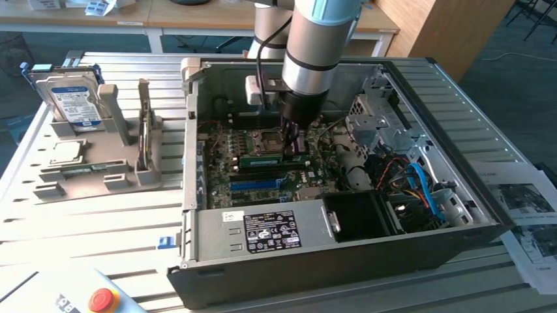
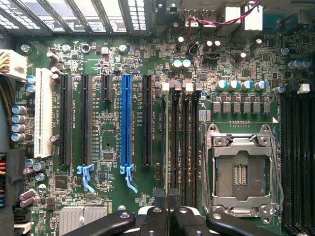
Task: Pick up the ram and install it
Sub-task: 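Insert the ram into the slot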
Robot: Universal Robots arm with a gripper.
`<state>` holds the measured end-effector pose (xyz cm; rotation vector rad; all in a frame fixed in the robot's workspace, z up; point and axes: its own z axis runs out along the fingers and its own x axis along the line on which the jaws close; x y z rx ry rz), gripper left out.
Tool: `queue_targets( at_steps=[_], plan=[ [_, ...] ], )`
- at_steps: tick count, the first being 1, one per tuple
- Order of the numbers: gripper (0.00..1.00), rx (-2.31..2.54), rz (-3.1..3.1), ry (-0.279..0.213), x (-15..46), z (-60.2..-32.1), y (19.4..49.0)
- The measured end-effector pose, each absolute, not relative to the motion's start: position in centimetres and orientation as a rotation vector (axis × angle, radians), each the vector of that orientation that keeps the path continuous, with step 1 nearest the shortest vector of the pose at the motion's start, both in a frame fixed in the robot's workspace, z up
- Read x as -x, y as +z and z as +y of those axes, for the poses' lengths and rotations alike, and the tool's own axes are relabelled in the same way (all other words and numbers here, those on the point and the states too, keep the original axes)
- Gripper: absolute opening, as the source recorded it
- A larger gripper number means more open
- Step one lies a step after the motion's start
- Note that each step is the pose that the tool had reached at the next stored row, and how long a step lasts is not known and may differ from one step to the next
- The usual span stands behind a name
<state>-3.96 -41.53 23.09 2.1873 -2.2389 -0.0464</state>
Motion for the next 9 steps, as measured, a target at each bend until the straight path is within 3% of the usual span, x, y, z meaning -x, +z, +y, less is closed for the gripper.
queue_targets(
  at_steps=[9],
  plan=[
    [0.12, -2.187, -2.239, -0.046, 3.89, -41.53, 23.08]
  ],
)
